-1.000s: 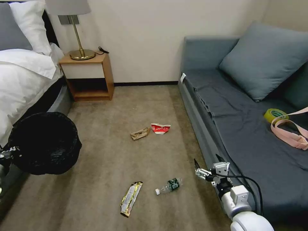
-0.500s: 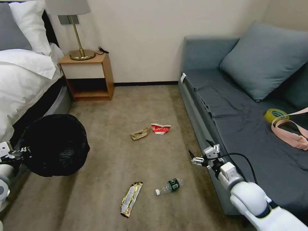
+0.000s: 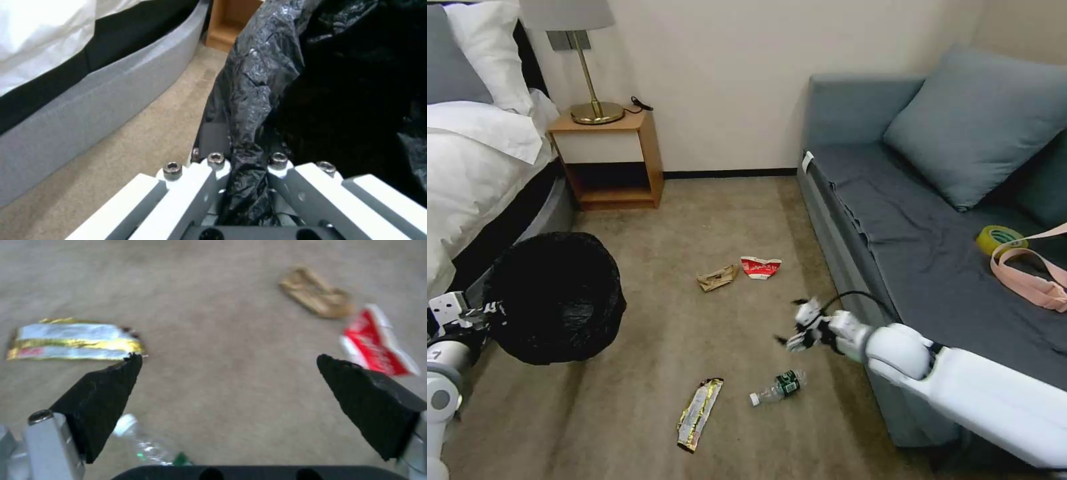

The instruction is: Pick up the trash bin, then pick up the garbage on the floor and place it into the trash bin.

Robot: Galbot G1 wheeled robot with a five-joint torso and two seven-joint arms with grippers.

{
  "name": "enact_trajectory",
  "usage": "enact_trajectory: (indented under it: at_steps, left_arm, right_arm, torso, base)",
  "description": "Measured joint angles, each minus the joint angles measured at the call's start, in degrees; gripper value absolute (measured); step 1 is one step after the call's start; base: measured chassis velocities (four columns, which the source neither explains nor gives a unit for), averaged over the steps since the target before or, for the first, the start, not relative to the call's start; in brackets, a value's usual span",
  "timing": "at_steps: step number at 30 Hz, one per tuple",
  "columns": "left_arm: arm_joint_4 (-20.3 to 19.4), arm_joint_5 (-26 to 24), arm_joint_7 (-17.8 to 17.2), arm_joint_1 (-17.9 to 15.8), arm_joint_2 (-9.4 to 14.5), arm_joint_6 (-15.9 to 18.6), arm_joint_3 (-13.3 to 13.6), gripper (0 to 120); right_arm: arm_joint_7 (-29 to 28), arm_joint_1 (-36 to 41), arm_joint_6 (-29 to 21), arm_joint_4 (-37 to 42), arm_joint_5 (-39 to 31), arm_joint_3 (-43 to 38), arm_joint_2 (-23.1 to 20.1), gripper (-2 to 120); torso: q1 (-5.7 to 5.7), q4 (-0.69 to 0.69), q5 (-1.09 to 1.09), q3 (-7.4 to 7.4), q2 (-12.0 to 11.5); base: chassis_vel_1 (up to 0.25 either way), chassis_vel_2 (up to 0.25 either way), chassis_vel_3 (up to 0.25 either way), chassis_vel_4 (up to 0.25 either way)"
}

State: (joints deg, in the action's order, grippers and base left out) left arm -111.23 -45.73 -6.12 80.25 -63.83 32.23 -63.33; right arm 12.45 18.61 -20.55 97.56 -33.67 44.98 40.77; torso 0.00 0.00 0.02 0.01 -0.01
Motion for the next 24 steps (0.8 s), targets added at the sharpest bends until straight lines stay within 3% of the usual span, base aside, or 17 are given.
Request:
enact_trajectory:
  at_steps: [7, 10, 15, 24]
  left_arm:
    - [0.9, 0.1, 1.4, 0.3, -0.3, -0.9, -1.3, 2]
    - [0.7, -0.3, 2.0, 0.7, -0.8, -1.4, -1.9, 2]
    - [-0.1, -1.1, 2.4, 1.0, -0.9, -1.6, -3.1, 2]
    - [-0.5, -1.2, 2.8, 1.1, -1.2, -1.9, -2.8, 2]
  right_arm:
    - [5.9, -12.5, -2.7, -5.7, -3.1, 14.3, 6.0, 100]
    - [11.6, -17.0, -3.8, -9.1, -5.0, 19.7, 8.4, 100]
    - [17.0, -18.5, -3.7, -11.3, -2.0, 23.5, 8.6, 100]
    - [19.7, -15.4, -1.9, -18.5, 3.9, 24.9, 10.1, 100]
  torso:
    - [0.00, 0.01, -0.02, 0.00, 0.0]
    - [0.00, 0.02, -0.04, 0.00, 0.0]
    - [0.00, -0.01, -0.02, 0.00, 0.0]
    - [0.00, -0.01, -0.01, -0.01, 0.0]
  base:
    - [0.000, 0.000, 0.000, 0.000]
    - [0.000, 0.000, 0.000, 0.000]
    - [0.000, 0.000, 0.000, 0.000]
    - [0.000, 0.000, 0.000, 0.000]
